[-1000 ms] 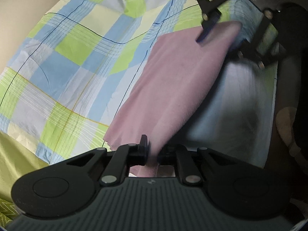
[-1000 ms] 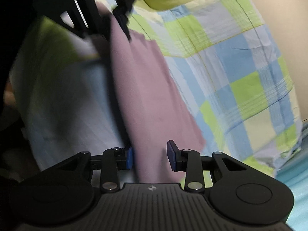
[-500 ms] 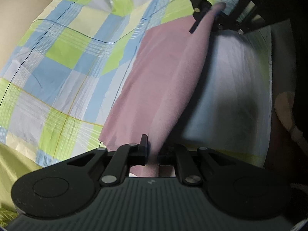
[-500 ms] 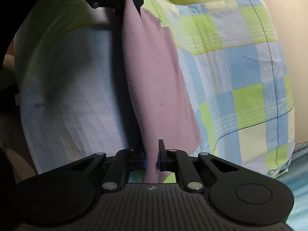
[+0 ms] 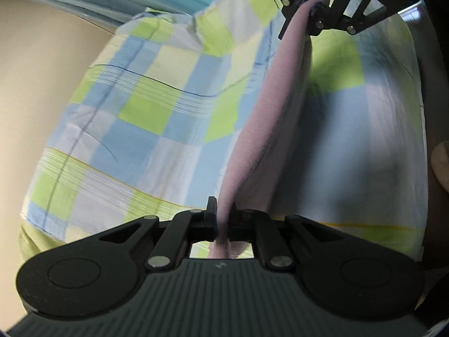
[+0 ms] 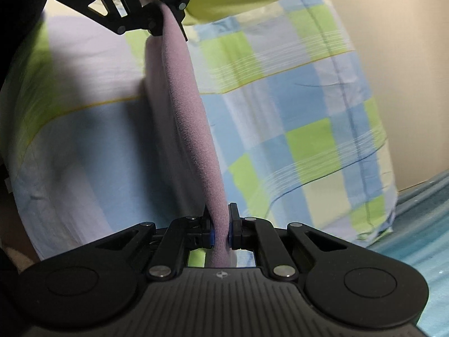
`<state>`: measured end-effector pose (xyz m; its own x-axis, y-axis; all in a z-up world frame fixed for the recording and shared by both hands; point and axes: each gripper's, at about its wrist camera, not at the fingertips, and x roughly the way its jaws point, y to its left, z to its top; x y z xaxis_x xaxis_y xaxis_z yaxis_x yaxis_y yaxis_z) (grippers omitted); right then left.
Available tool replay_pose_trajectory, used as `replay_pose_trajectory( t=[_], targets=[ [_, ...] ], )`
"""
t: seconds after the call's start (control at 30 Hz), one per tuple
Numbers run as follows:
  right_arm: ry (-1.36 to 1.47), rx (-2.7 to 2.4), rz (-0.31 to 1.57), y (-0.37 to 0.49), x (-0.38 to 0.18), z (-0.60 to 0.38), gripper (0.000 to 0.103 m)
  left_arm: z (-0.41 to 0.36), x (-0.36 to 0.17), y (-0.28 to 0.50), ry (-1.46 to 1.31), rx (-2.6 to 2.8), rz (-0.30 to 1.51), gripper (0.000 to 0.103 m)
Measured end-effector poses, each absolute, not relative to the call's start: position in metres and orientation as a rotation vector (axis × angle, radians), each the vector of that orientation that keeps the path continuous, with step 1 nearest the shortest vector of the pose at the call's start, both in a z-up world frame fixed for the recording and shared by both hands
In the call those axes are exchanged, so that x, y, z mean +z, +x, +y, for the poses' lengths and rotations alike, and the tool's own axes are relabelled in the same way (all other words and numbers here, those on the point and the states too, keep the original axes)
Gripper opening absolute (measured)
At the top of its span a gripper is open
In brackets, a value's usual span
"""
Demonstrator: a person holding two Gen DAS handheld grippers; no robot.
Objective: Fold clothes
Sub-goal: 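Lift the folded shirt with both tools and carry it toward the clothes stack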
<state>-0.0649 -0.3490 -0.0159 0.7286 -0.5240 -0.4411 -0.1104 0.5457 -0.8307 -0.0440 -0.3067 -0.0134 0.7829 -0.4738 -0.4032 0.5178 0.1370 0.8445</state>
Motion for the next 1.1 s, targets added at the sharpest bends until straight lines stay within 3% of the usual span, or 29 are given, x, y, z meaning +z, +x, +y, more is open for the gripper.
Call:
replay_pose_trajectory(
  t=[0.53, 1.1],
  targets=[
    [-0.966, -0.405, 0.716, -0.131, 0.026, -0.329, 0.007, -0.313, 0.016, -0.097, 1.219, -0.768, -0.043, 0.006],
    [-0.885, -0.648, 0.774, -0.225, 0.052, -0.329, 0.007, -0.371, 0.044, -0.143, 1.158, -0.955, -0.216, 0.006]
  ],
)
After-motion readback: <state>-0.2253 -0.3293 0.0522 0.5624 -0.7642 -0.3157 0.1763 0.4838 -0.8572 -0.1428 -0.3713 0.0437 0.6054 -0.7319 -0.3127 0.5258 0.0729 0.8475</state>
